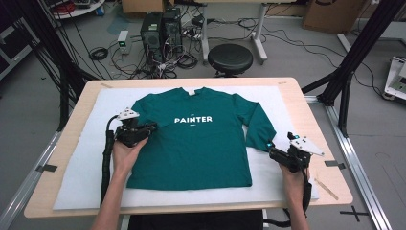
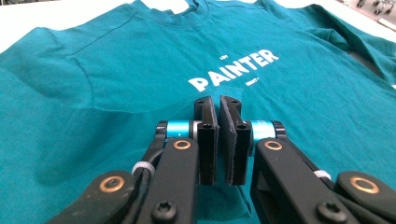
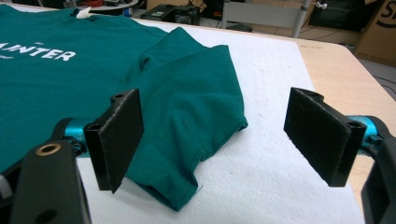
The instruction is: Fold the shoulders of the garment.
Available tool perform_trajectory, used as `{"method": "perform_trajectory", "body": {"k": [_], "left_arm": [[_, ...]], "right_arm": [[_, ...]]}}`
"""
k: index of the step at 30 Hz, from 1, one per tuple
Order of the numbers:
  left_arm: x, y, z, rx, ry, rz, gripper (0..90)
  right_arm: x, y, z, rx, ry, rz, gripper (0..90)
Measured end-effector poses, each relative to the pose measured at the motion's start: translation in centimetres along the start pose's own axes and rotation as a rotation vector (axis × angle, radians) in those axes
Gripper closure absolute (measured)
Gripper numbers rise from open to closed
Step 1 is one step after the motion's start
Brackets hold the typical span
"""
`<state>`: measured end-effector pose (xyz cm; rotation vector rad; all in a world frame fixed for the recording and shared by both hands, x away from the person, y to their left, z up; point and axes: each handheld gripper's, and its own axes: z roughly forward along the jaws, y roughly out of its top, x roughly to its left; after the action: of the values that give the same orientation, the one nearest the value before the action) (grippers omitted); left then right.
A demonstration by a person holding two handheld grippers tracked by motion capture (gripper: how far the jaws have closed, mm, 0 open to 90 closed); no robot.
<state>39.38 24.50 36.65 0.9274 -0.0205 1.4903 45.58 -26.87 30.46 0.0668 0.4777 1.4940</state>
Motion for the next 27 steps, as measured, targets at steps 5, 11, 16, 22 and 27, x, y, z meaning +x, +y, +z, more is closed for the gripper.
{"method": "perform_trajectory", "body": {"k": [5, 11, 16, 22, 27], "left_arm": [[-0.8, 0.4, 1.0, 0.015, -0.004, 0.017, 85.3], [-1.5, 0.5, 2.0, 0.024, -0.016, 0.025, 85.3], [-2.5, 0.5, 3.0, 0.032, -0.033, 0.04, 85.3], [-3.3, 0.6, 3.9, 0.032, -0.056, 0.042, 85.3], [-4.4, 0.7, 4.7, 0.048, -0.069, 0.067, 85.3]], "right_arm": [[0.0, 0.0, 0.0, 0.001, -0.001, -0.005, 20.2], [0.1, 0.0, 0.0, 0.004, -0.001, -0.006, 20.2], [0.0, 0.0, 0.0, 0.005, -0.002, 0.0, 20.2], [0.0, 0.0, 0.0, 0.005, -0.004, 0.004, 20.1], [0.0, 0.0, 0.1, 0.005, -0.004, -0.002, 20.2]]}}
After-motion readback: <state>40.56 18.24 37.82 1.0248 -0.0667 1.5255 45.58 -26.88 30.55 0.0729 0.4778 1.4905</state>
